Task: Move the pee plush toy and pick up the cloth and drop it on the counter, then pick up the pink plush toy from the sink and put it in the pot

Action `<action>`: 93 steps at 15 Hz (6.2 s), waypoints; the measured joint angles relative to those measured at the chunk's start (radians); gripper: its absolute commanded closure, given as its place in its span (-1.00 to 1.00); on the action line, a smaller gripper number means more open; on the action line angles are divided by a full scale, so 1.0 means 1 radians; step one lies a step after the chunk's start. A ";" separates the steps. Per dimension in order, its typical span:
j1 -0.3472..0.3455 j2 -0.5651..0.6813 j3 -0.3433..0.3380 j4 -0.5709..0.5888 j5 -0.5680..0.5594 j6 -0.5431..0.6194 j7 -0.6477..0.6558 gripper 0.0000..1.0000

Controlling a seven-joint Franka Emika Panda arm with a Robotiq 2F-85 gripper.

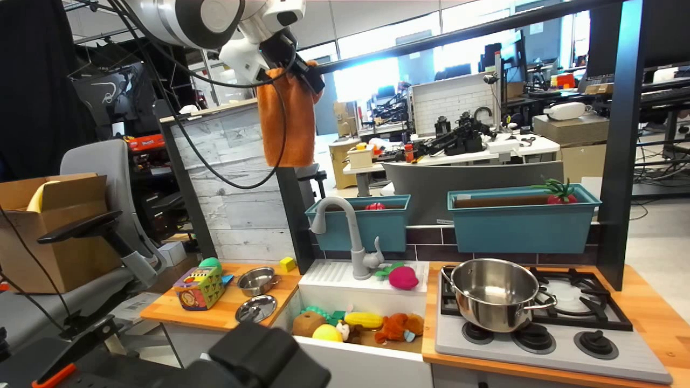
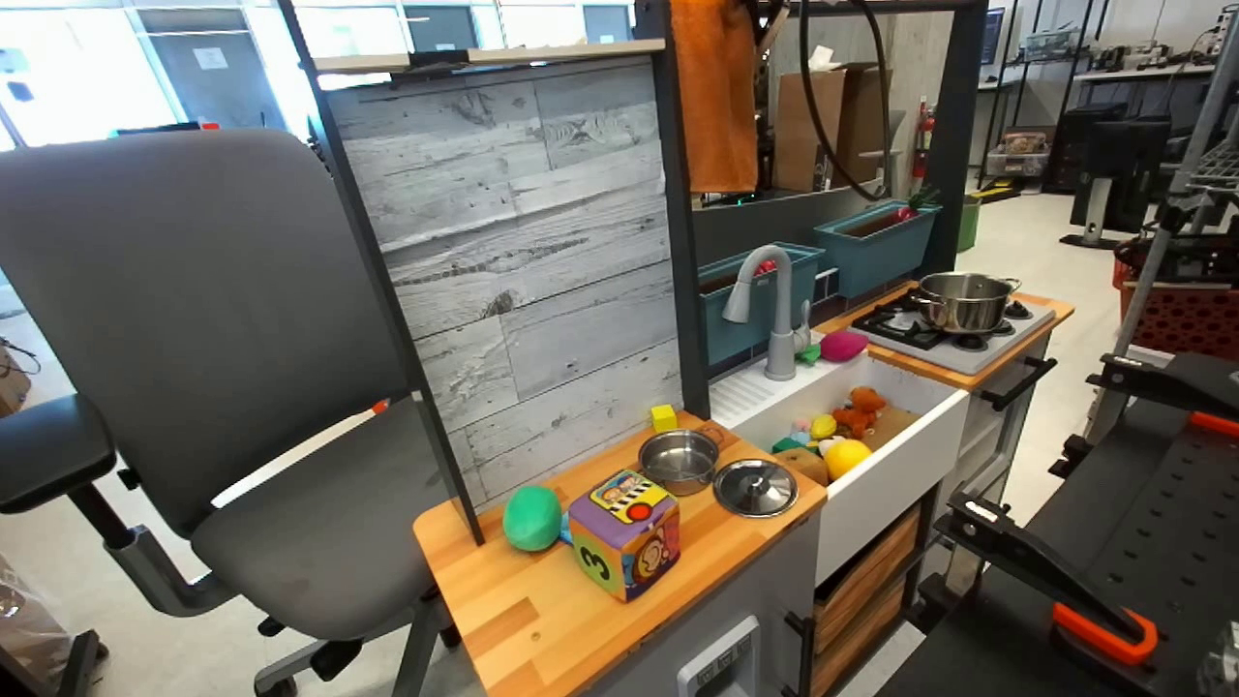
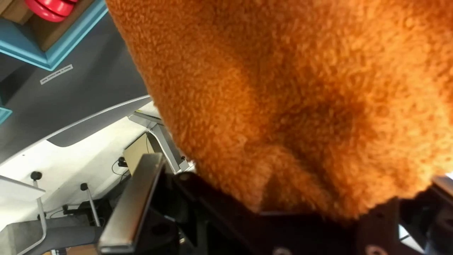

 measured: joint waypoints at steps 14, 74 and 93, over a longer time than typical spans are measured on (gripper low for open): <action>-0.081 -0.101 0.120 -0.071 0.024 -0.128 -0.055 -0.45; -0.102 0.284 -0.061 0.071 -0.059 -0.513 0.013 -1.00; -0.153 0.554 -0.074 0.364 -0.056 -0.500 0.142 -1.00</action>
